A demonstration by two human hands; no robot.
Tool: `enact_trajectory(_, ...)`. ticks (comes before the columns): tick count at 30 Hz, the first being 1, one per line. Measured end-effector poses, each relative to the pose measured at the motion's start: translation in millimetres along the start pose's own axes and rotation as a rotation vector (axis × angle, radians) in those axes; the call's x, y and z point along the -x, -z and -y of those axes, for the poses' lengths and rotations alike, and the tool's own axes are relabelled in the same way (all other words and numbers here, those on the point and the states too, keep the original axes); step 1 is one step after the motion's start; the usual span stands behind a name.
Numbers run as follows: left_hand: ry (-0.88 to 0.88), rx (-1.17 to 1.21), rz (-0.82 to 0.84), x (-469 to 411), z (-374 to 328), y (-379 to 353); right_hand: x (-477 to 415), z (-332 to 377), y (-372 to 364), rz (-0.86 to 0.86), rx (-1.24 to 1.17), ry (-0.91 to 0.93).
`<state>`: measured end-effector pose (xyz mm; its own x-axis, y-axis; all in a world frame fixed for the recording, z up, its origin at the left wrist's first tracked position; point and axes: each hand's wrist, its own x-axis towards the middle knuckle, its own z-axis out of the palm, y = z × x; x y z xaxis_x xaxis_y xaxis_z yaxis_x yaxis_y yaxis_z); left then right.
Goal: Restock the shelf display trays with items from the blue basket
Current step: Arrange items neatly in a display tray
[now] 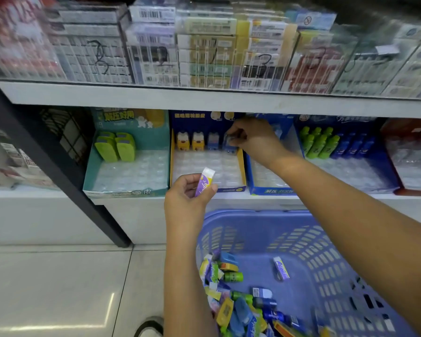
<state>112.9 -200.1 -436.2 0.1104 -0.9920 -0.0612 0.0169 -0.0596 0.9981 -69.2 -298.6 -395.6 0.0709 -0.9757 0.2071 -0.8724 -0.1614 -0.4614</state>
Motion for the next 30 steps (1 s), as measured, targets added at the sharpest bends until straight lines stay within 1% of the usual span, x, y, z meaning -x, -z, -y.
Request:
enact_trajectory(5, -0.001, -0.038, -0.031, 1, 0, -3, 0, -4, -1, 0.05, -0.111, -0.027)
enact_trajectory(9, 0.013, -0.016, -0.047, 2, -2, -5, -5, -3, -5, 0.035, 0.051, 0.003)
enact_trajectory(12, 0.041, 0.059, -0.06, 3, -3, -7, -10, 1, -2, 0.093, 0.095, -0.023)
enact_trajectory(14, 0.097, 0.145, -0.061, 4, -7, -9, -9, 5, 0, 0.131, 0.096, -0.032)
enact_trajectory(16, 0.152, 0.249, -0.039, 5, -11, -12, 1, 10, 2, 0.125, 0.136, -0.013)
enact_trajectory(17, 0.176, 0.308, -0.027, 6, -13, -14, 12, 14, 3, 0.093, 0.127, 0.0)
enact_trajectory(18, 0.198, 0.372, -0.014, 8, -15, -17, 26, 16, 3, 0.045, 0.064, 0.007)
enact_trajectory(19, 0.219, 0.43, -0.002, 9, -18, -20, 42, 18, 2, -0.002, -0.059, 0.004)
enact_trajectory(20, 0.241, 0.476, 0.009, 10, -20, -24, 61, 19, 3, -0.037, -0.232, -0.004)
enact_trajectory(22, 0.277, 0.523, 0.034, 12, -23, -33, 96, 21, 6, -0.056, -0.601, -0.06)
enact_trajectory(23, 0.283, 0.53, 0.063, 14, -23, -38, 109, 20, 9, -0.049, -0.735, -0.084)
enact_trajectory(24, 0.284, 0.535, 0.105, 16, -23, -44, 120, 19, 11, -0.051, -0.81, -0.09)
enact_trajectory(25, 0.286, 0.538, 0.155, 19, -24, -50, 127, 17, 14, -0.076, -0.824, -0.078)
enact_trajectory(27, 0.302, 0.535, 0.243, 26, -25, -63, 134, 12, 22, -0.169, -0.76, -0.052)
enact_trajectory(29, 0.301, 0.524, 0.281, 30, -26, -79, 133, 3, 31, -0.268, -0.705, -0.057)
enact_trajectory(30, 0.277, 0.481, 0.281, 31, -25, -88, 131, -3, 36, -0.314, -0.671, -0.069)
